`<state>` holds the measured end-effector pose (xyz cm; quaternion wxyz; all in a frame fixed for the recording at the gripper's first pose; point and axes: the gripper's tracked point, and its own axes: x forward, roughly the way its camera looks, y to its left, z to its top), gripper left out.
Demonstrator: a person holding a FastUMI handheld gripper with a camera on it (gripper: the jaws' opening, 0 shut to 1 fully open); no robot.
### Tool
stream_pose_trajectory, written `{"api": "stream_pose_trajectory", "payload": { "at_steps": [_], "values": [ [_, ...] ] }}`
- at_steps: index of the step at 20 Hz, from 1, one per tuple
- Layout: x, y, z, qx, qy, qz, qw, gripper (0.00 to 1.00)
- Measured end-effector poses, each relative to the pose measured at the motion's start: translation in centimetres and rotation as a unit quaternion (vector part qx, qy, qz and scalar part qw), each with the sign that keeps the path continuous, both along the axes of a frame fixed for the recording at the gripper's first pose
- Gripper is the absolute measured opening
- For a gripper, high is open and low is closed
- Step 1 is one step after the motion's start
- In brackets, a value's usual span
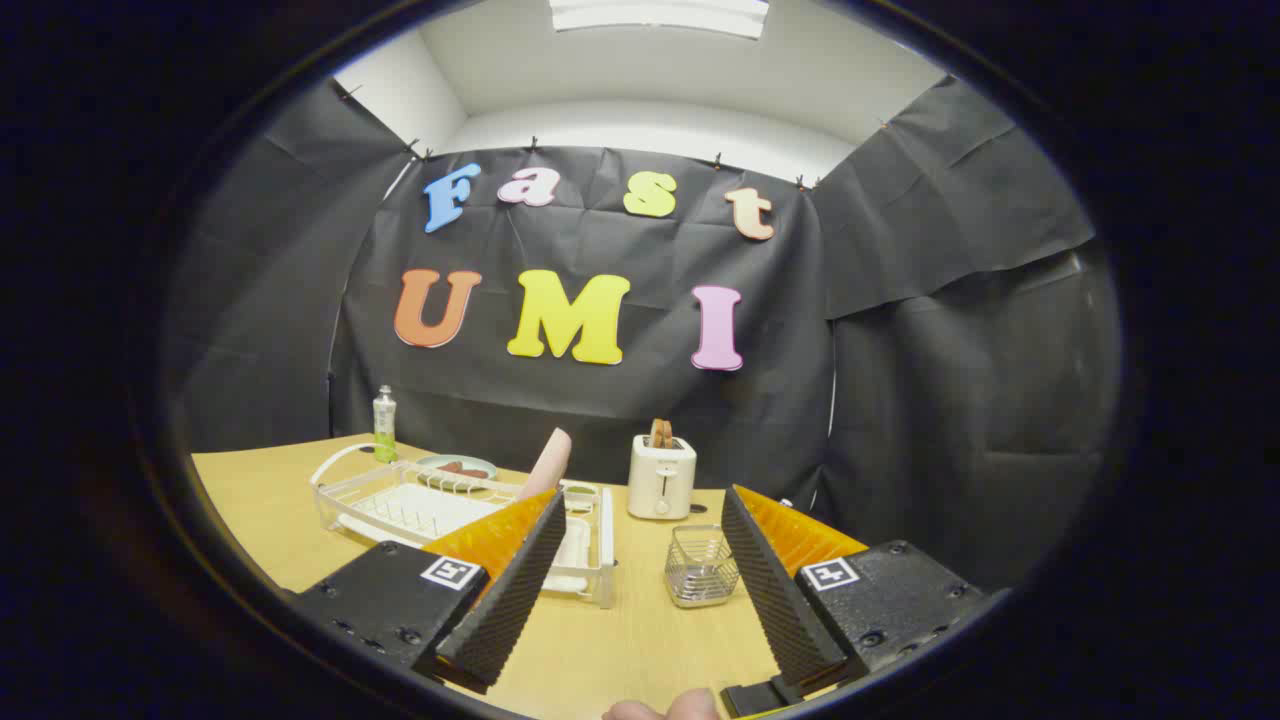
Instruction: Take the plate from the dish rack, then take the spoon from the basket and place it into the plate.
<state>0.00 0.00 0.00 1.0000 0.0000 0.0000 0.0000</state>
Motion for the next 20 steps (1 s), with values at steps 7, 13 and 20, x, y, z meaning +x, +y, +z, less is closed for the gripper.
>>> {"api": "stream_pose_trajectory", "payload": {
  "at_steps": [7, 13, 20],
  "values": [
    [0.33, 0.3, -0.17, 0.003, 0.003, 0.002, 1.0, 1.0],
    [0.19, 0.24, -0.07, 0.0, 0.004, 0.0, 1.0, 1.0],
    [0.41, 0.6, 0.31, 0.004, 0.002, 0.003, 1.0, 1.0]
  ]
}}
